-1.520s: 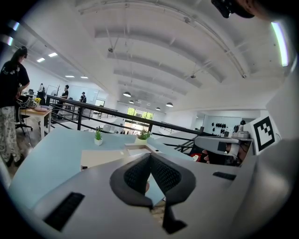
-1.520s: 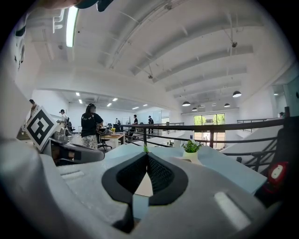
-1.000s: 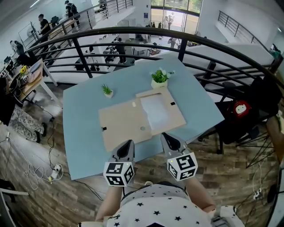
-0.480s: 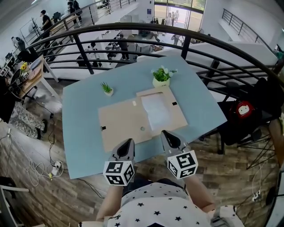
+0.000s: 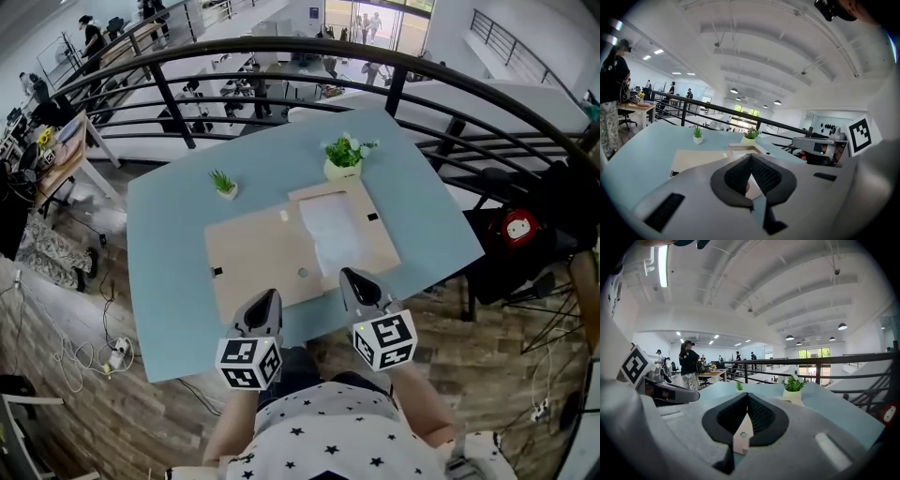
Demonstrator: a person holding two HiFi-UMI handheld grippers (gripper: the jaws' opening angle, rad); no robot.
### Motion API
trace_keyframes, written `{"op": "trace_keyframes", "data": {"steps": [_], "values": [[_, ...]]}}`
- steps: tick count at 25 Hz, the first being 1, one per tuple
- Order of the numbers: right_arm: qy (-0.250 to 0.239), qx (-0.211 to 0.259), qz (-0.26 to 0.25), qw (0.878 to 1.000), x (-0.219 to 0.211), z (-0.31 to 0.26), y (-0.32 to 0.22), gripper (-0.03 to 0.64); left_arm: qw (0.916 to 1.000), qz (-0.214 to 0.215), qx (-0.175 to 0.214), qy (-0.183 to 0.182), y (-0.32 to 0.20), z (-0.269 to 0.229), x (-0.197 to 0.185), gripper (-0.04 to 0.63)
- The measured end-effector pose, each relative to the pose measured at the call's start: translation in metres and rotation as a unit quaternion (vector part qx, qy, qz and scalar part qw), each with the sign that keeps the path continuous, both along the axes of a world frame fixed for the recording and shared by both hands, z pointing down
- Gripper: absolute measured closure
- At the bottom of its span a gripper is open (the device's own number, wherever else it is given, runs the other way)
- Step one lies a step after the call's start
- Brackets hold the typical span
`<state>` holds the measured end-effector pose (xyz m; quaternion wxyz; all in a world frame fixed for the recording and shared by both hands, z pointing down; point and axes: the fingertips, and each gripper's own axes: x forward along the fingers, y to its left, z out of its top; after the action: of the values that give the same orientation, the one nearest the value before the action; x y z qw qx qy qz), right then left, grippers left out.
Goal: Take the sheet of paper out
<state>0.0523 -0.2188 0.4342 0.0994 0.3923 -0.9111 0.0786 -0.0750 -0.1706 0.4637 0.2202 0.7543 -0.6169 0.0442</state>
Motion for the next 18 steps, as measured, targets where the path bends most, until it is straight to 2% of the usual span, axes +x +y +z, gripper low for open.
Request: {"op": "trace_keyframes", "data": {"steps": [18], "values": [[0.043, -0.042, -0.003, 0.998, -0.036, 0.043, -0.095, 0.612, 0.9992, 0.006, -0.039, -0.003, -0.081, 0.027, -0.037, 0.594]]}}
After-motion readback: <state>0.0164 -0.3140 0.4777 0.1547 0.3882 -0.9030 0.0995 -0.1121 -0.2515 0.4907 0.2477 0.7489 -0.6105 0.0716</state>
